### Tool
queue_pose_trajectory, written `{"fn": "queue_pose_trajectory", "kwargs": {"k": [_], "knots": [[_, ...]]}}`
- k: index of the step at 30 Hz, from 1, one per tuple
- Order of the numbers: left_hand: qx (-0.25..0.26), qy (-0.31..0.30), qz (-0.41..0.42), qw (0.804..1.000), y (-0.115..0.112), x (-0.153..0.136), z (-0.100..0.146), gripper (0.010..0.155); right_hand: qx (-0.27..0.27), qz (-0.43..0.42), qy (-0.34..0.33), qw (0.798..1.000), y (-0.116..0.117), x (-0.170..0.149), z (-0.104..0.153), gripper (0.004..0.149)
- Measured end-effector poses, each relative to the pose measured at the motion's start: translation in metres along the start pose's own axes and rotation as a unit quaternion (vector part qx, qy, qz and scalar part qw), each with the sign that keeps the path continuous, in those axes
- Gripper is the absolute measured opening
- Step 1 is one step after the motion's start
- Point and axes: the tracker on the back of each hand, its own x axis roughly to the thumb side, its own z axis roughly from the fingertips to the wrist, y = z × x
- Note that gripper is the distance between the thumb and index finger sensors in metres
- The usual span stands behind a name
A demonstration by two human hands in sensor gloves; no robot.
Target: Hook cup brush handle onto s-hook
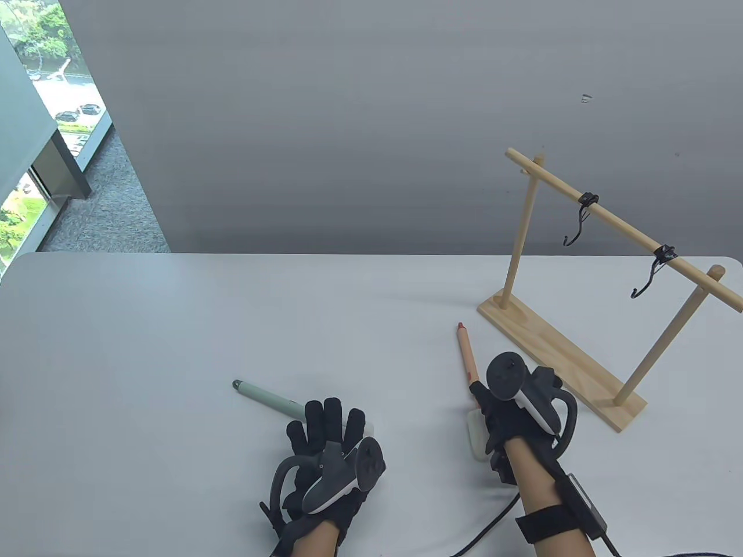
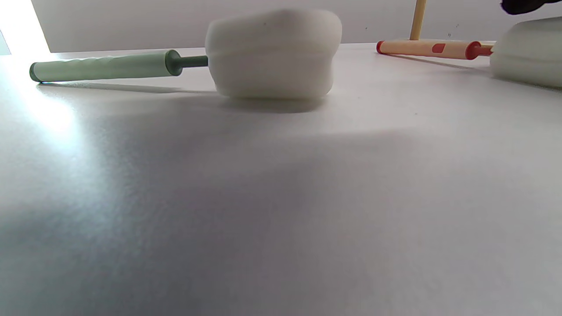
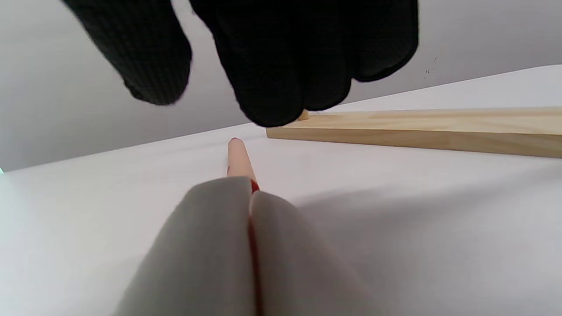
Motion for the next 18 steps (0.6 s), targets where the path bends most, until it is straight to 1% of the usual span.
{"fn": "queue_pose_trajectory", "kwargs": {"k": [3, 7, 8, 11, 15, 18], "knots": [[-0.008, 0.006, -0.008, 1.0, -0.002, 0.0, -0.001, 0.082, 0.016, 0.029, 0.025, 0.999, 0.008, 0.009, -0.015, 0.052], [-0.006, 0.01, -0.006, 1.0, -0.002, -0.001, 0.0, 0.082, 0.034, 0.028, 0.035, 0.998, 0.018, 0.015, -0.03, 0.054], [-0.006, 0.011, -0.005, 1.0, -0.002, -0.001, 0.0, 0.082, 0.051, 0.044, 0.048, 0.997, 0.022, 0.017, -0.035, 0.056], [-0.01, 0.01, 0.002, 1.0, -0.003, -0.001, 0.001, 0.082, 0.084, 0.09, 0.073, 0.99, 0.027, 0.02, -0.042, 0.061], [-0.018, 0.008, -0.004, 1.0, -0.004, 0.001, 0.0, 0.082, 0.124, 0.091, 0.081, 0.985, 0.034, 0.019, -0.049, 0.06], [-0.022, 0.005, -0.007, 1.0, -0.005, 0.002, -0.001, 0.082, 0.138, 0.092, 0.085, 0.983, 0.037, 0.018, -0.051, 0.057]]}}
